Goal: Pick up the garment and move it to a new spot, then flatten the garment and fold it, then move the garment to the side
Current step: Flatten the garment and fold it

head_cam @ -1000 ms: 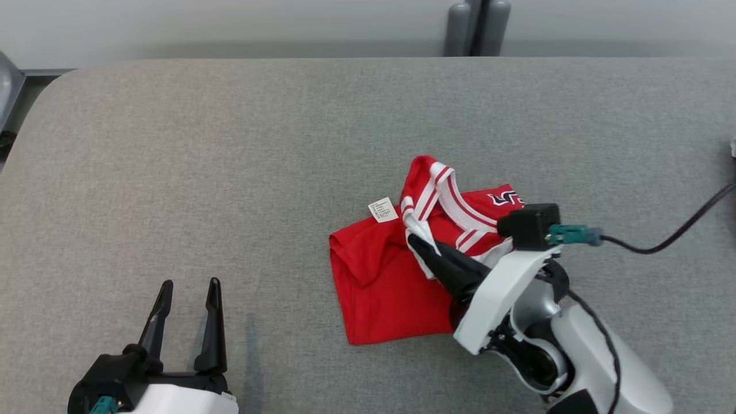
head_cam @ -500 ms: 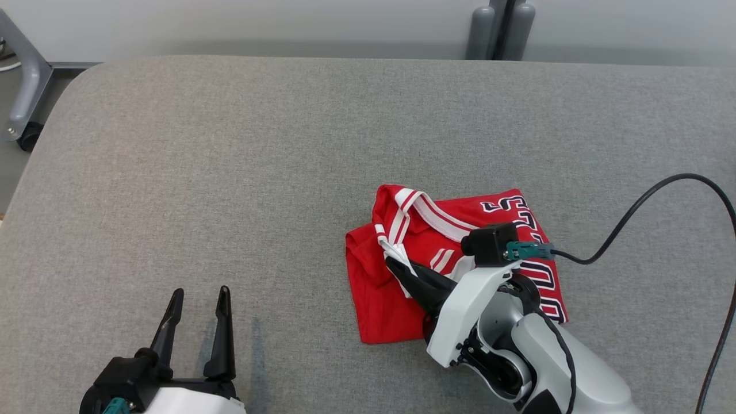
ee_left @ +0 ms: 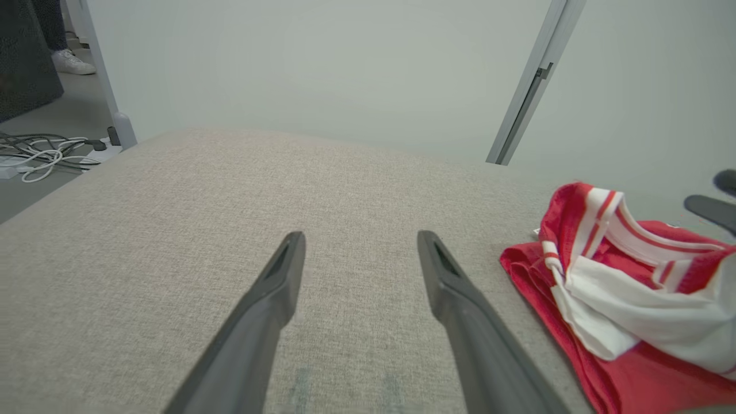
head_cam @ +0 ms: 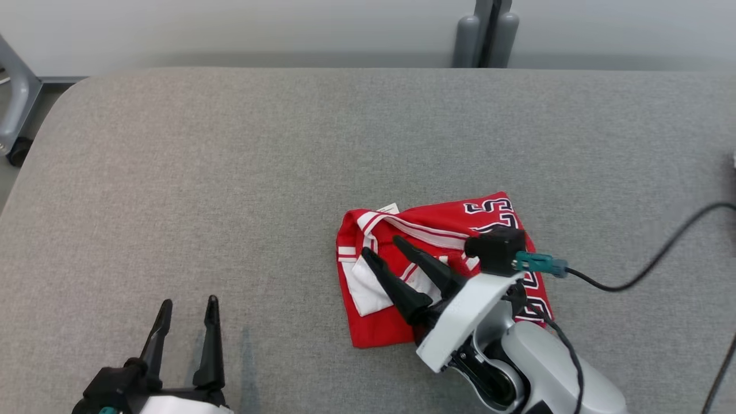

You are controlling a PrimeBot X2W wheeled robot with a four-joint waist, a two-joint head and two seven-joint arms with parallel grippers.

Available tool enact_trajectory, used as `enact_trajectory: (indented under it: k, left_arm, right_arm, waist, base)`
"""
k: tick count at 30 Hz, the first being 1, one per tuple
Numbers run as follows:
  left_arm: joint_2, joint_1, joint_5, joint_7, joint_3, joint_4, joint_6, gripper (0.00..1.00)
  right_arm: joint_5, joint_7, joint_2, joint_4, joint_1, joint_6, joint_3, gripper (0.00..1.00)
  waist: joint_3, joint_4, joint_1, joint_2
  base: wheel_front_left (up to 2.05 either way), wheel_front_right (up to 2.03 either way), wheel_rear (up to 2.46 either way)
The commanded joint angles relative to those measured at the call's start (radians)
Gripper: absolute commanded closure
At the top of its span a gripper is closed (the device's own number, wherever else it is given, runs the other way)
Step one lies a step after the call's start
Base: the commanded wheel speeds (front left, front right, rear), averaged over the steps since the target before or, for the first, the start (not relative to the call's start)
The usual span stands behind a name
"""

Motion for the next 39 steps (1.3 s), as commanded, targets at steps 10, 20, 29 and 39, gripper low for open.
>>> enact_trajectory:
  k: [10, 20, 29, 39]
  left_arm:
    - [0.003, 0.048, 0.016, -0.004, 0.032, -0.011, 0.001, 0.0]
    - [0.004, 0.028, 0.012, -0.004, 0.017, -0.02, -0.003, 0.0]
    - [0.004, -0.005, 0.025, -0.004, 0.002, -0.016, -0.013, 0.0]
    - [0.004, -0.024, 0.02, -0.004, -0.003, -0.011, -0.011, 0.0]
  right_arm:
    - [-0.172, -0.099, -0.199, -0.188, 0.191, 0.0, -0.284, 0.0]
    - [-0.354, -0.109, -0.178, -0.119, 0.255, 0.001, -0.477, 1.0]
    - [-0.386, -0.108, -0.119, 0.024, 0.113, 0.001, -0.341, 1.0]
    - [-0.337, -0.129, -0.09, 0.197, 0.03, 0.001, -0.159, 1.0]
  waist:
    - [-0.081, -0.063, 0.0, 0.0]
    - [-0.072, -0.066, 0.0, 0.0]
    - [-0.007, -0.043, 0.0, 0.0]
    - [0.009, -0.011, 0.0, 0.0]
  base:
    - [0.0, 0.0, 0.0]
    - [0.0, 0.0, 0.0]
    - [0.0, 0.0, 0.0]
    - [0.0, 0.0, 0.0]
